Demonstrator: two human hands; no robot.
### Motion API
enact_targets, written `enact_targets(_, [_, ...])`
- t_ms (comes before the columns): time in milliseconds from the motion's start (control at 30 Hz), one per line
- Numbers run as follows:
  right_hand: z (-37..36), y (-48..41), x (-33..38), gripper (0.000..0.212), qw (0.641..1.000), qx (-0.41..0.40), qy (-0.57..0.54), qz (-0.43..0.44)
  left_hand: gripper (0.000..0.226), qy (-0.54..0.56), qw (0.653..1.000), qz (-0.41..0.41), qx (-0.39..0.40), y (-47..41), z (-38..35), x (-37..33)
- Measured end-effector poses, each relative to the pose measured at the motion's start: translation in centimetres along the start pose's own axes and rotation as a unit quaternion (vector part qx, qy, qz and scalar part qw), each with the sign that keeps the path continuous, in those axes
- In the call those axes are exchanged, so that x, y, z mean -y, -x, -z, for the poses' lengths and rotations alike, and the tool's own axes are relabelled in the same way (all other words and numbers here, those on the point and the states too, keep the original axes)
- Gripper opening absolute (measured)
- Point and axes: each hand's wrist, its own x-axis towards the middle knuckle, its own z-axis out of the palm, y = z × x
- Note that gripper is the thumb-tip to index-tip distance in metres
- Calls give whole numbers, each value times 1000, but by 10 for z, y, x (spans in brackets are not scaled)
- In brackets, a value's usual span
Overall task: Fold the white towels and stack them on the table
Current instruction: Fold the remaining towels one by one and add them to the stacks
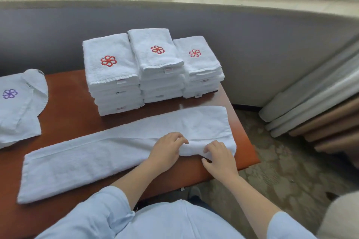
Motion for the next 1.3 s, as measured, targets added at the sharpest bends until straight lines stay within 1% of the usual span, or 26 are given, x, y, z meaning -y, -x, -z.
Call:
enact_targets(100, [6,2,-29,33,997,47,34,47,46,-24,999,27,5,-8,-14,-12])
enact_targets(167, [8,0,-40,41,993,74,50,83,47,-38,997,63,3,-11,-24,-18])
enact_targets(267, [9,-8,-50,45,981,99,98,132,44,-58,990,128,1,-16,-34,-27])
enact_targets(333, [13,-14,-55,44,973,92,138,161,41,-56,985,163,-5,-19,-37,-33])
enact_targets(433, [21,-18,-60,41,964,48,176,194,37,-61,980,189,5,-21,-38,-42])
enact_targets(500, [28,-22,-64,48,960,20,186,207,33,-74,977,199,24,-24,-38,-47])
enact_targets(533, [31,-25,-66,51,959,26,190,209,30,-83,975,203,34,-25,-38,-49])
enact_targets(567, [34,-27,-68,48,959,49,191,203,28,-94,973,206,44,-27,-37,-50])
enact_targets(600, [35,-29,-69,39,961,80,181,193,27,-106,971,208,52,-30,-36,-52])
enact_targets(633, [35,-33,-74,26,966,94,159,182,26,-117,969,210,59,-32,-35,-52])
enact_targets(667, [37,-36,-77,16,974,106,118,161,25,-124,967,212,63,-34,-34,-52])
enact_targets(700, [42,-40,-77,11,983,108,65,131,25,-122,967,217,61,-37,-32,-51])
enact_targets(767, [57,-53,-73,14,994,91,-29,60,21,-104,966,234,35,-43,-26,-49])
enact_targets(800, [67,-63,-70,17,995,78,-56,35,19,-97,966,240,15,-47,-23,-47])
enact_targets(867, [84,-85,-65,21,994,58,-90,-1,16,-89,966,243,-21,-58,-14,-45])
enact_targets(933, [96,-106,-60,23,992,45,-113,-20,17,-79,965,245,-49,-71,-5,-43])
enact_targets(1000, [100,-120,-59,26,992,39,-116,-31,18,-73,965,244,-59,-84,2,-41])
enact_targets(1133, [95,-140,-62,30,994,25,-98,-50,21,-72,962,259,-39,-105,3,-31])
enact_targets(1233, [87,-148,-68,38,993,19,-98,-60,21,-72,959,272,-27,-117,-6,-23])
enact_targets(1300, [82,-150,-75,45,993,31,-94,-68,19,-73,957,279,-20,-122,-14,-20])
